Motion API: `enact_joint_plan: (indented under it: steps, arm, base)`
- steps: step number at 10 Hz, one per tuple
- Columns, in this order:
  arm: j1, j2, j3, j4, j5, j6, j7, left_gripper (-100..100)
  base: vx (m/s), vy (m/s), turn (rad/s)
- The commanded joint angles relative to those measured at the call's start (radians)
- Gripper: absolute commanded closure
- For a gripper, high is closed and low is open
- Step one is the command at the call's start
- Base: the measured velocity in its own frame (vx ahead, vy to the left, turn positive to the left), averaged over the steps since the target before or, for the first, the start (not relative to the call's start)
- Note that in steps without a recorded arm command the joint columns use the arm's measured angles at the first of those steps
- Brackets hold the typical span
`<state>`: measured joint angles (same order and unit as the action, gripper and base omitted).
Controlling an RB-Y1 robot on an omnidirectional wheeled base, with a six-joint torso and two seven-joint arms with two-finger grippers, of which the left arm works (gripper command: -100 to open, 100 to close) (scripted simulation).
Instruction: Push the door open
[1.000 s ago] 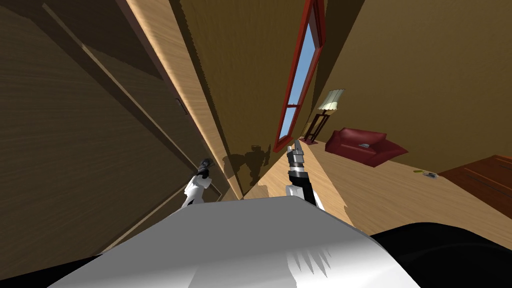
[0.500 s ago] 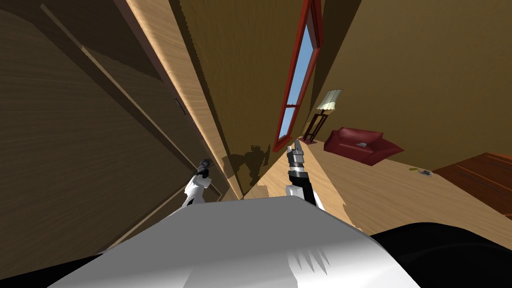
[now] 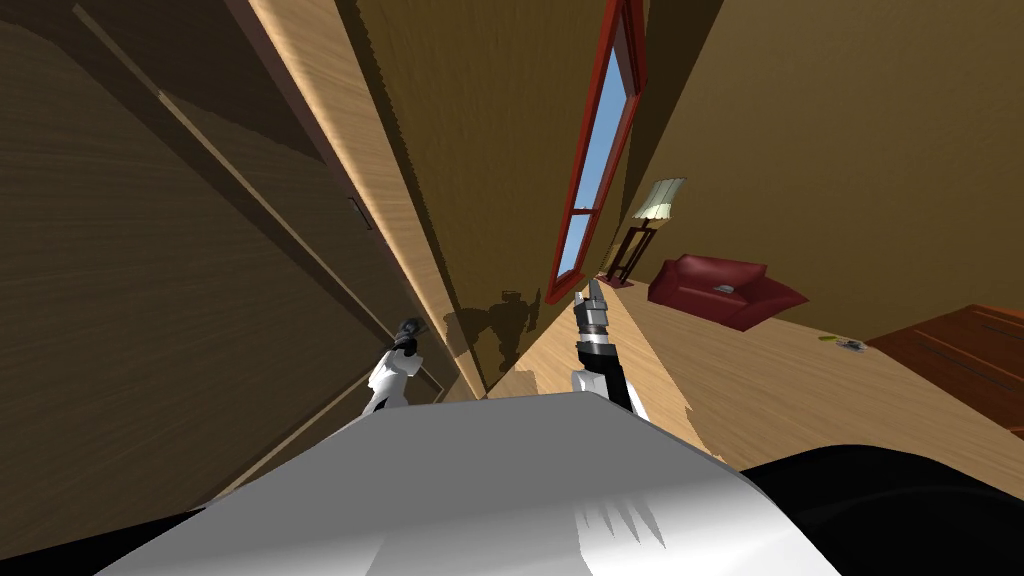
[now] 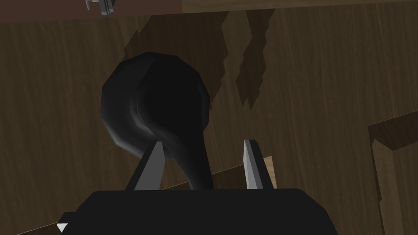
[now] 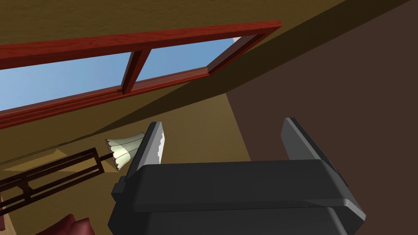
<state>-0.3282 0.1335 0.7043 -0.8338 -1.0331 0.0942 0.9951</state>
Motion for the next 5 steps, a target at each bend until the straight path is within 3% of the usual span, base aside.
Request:
enact_joint_plan:
  steps: [1, 4, 5]
  arm:
    - [0.006, 0.0, -0.001, -0.002, 0.017, 0.008, -0.019, 100]
    - [0.013, 0.001, -0.002, -0.005, 0.042, 0.018, -0.045, 100]
    - [0.013, 0.001, -0.008, -0.005, 0.043, 0.018, -0.045, 100]
  base:
    - [-0.023, 0.034, -0.097]
    - [-0.034, 0.051, -0.145]
    - [-0.013, 0.019, -0.055]
